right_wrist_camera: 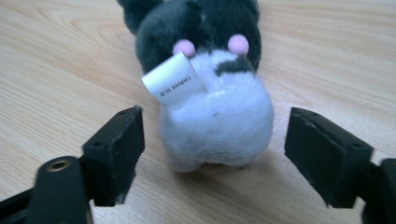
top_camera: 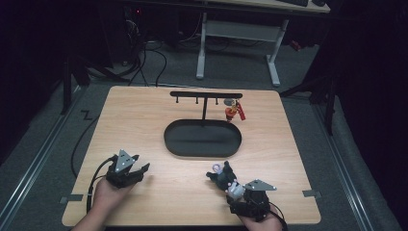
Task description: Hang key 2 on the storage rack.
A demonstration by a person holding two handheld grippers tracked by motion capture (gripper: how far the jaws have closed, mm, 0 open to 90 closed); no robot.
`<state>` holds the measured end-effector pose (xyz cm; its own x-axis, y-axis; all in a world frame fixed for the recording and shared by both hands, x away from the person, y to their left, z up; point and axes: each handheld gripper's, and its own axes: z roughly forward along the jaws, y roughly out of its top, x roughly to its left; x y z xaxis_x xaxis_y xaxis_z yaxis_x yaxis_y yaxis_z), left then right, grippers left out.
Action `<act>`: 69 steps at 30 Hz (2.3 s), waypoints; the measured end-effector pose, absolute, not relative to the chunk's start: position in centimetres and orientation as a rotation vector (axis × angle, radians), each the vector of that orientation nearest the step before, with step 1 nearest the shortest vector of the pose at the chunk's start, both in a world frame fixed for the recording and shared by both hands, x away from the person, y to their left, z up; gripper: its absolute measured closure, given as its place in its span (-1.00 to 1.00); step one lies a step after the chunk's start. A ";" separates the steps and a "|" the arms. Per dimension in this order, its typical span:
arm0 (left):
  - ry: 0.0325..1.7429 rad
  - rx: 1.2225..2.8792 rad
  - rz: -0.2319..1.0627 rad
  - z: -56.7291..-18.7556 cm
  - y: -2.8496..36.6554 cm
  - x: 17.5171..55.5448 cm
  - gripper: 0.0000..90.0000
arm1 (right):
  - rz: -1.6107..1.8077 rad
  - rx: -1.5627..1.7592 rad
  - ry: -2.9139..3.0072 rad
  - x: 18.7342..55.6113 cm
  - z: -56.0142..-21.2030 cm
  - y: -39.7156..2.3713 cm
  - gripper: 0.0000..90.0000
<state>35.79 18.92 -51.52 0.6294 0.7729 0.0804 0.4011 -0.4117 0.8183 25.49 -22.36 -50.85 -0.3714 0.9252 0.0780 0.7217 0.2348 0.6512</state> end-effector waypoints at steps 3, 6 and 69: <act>0.909 2.039 0.571 -51.5 19.0 35.8 0.02 | 0.860 1.553 2.202 25.7 -50.8 -22.4 -0.58; 0.898 2.035 0.563 -51.3 19.0 35.5 0.02 | 0.829 1.575 2.221 25.9 -50.7 -22.5 -0.59; 0.839 2.095 0.511 -51.5 18.4 35.0 -0.03 | 0.028 1.606 2.692 33.7 -47.5 -17.9 -0.05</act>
